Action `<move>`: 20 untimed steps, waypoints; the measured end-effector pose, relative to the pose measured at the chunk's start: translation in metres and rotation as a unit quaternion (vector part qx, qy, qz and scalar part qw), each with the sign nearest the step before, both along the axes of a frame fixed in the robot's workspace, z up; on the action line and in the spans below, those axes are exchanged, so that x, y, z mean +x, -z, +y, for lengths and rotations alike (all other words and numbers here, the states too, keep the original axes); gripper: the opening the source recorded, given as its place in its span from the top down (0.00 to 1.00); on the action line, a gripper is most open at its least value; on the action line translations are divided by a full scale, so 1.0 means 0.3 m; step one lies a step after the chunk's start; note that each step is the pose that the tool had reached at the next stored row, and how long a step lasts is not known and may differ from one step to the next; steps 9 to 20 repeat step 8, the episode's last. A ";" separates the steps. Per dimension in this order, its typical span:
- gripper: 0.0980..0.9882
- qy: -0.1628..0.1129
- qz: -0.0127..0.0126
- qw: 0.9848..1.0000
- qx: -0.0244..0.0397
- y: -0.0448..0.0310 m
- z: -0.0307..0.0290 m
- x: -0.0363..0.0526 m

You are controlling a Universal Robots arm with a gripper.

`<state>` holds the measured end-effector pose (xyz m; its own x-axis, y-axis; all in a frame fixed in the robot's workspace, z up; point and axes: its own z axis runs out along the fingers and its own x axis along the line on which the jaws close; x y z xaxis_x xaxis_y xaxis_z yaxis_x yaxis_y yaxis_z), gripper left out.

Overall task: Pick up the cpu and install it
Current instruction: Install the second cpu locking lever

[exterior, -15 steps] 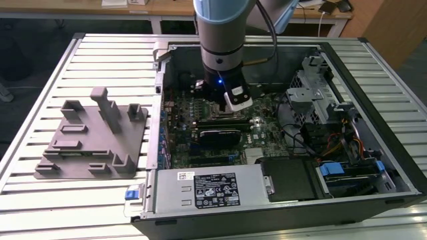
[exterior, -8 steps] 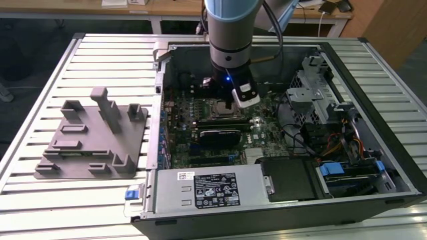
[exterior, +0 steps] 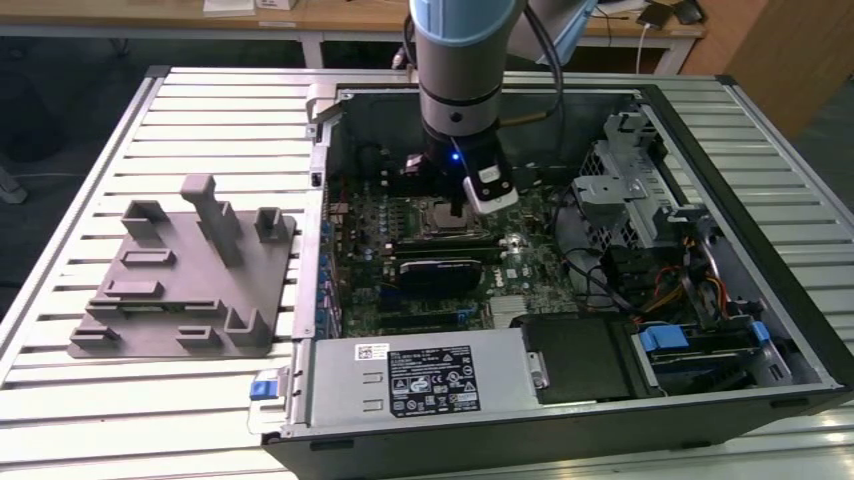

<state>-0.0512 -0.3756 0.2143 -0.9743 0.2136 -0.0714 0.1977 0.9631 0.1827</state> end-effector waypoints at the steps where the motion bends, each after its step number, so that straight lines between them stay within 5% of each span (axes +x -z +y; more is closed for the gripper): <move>1: 0.99 0.000 0.000 1.000 0.000 0.002 0.002 0.000; 20: 0.99 0.000 0.000 1.000 0.000 0.004 0.002 0.000</move>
